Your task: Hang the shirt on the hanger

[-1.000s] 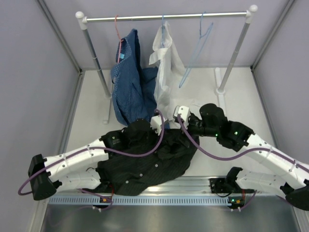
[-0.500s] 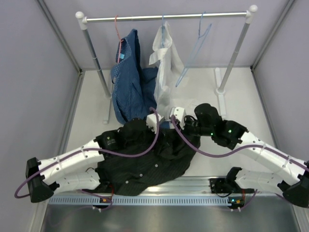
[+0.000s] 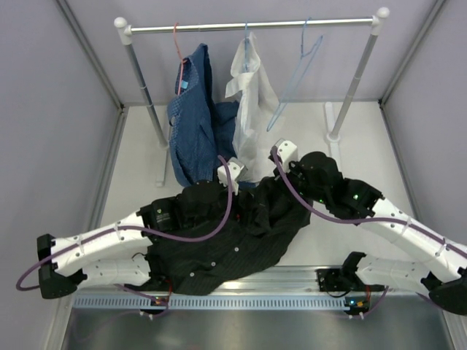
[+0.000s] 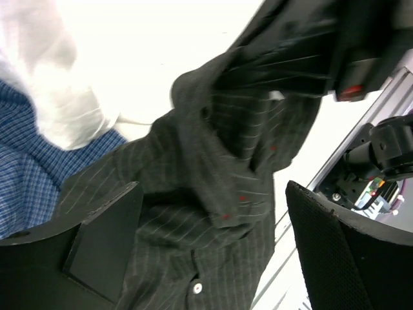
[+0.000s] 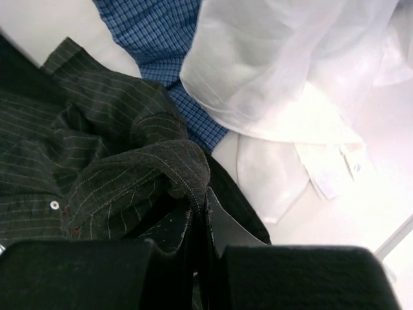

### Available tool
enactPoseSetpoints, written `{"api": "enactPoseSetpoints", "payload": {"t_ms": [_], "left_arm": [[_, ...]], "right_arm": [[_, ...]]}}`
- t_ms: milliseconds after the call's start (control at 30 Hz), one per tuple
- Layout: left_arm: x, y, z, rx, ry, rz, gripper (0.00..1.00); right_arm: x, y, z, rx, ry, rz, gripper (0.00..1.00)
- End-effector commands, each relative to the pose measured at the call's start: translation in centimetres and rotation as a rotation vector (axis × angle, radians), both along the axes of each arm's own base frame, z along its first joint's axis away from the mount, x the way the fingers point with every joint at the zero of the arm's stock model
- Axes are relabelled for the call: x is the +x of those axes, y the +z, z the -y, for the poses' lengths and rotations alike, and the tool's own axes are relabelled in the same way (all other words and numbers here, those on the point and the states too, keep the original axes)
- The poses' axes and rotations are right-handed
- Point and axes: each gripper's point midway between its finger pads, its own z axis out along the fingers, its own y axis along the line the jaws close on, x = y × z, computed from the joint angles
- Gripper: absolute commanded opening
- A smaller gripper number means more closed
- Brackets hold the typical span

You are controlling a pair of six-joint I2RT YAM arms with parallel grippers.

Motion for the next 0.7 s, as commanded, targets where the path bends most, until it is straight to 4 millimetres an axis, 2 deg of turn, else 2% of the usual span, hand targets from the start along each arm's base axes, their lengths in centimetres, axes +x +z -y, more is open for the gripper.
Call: {"api": "enactPoseSetpoints", "payload": {"t_ms": [0,67,167,233,367,467,667], "left_arm": [[1.1,2.6,1.6,-0.11,0.082,0.038,0.93],[1.7,2.3,2.0,-0.119,0.119,0.03,0.85],[3.0,0.6,1.9,-0.063,0.198,0.043,0.77],[3.3,-0.5,2.1,-0.021,0.189,0.063,0.74],[3.0,-1.6,3.7,0.005,0.114,0.066,0.68],[2.0,-2.0,5.3,-0.024,0.025,0.047,0.63],[1.7,-2.7,5.8,-0.037,-0.01,0.045,0.62]], "right_arm": [[0.7,1.7,1.1,0.074,-0.152,-0.044,0.0],[0.6,2.2,1.0,0.092,-0.152,-0.041,0.0],[-0.2,2.8,0.5,0.123,-0.1,-0.042,0.0],[-0.8,3.4,0.3,0.145,-0.066,-0.037,0.0],[-1.3,4.1,0.4,0.169,-0.041,-0.025,0.0],[-1.4,4.3,0.5,0.175,-0.037,-0.02,0.0],[-1.7,4.1,0.4,0.176,-0.026,-0.028,0.0]]}}
